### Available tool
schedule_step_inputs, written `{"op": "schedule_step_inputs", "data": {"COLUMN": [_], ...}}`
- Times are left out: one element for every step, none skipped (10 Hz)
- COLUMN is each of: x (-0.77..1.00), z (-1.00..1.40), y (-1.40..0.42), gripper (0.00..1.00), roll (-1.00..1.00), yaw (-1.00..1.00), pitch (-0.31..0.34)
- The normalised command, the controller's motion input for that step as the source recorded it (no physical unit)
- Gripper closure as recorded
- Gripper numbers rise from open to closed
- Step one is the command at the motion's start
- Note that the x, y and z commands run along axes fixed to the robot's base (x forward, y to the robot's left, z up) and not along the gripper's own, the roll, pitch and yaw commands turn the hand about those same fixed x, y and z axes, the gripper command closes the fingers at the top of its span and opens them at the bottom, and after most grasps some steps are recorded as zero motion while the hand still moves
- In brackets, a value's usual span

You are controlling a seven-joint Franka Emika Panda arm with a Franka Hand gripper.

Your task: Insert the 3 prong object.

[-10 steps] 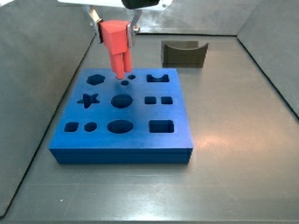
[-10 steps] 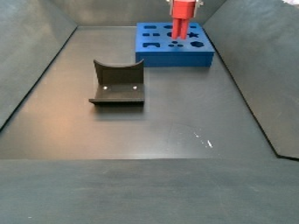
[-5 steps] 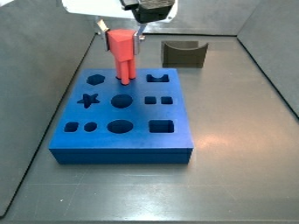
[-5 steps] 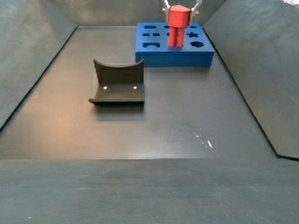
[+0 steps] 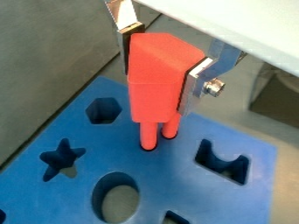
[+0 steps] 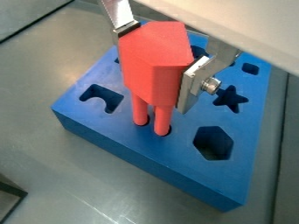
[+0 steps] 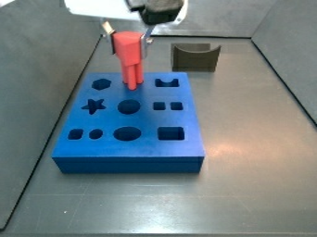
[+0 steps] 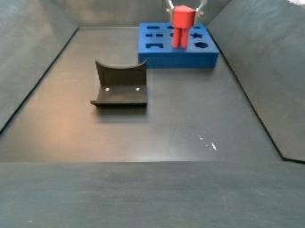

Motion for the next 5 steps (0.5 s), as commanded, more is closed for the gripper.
{"op": "schedule_step_inputs", "data": {"x": [-0.02,0.00,0.03,0.11,0.17], "z": [-0.10,-0.15,-0.23,-0.36,-0.45], "y": [0.00,0.00,0.00,0.00,0.00], "gripper": [1.00,1.00,1.00,1.00,1.00], "roll": [0.01,0.00,0.01,0.06,0.14], "yaw": [0.00,0.00,0.00,0.00,0.00], "pitch": [0.000,0.000,0.007,0.019,0.059]}}
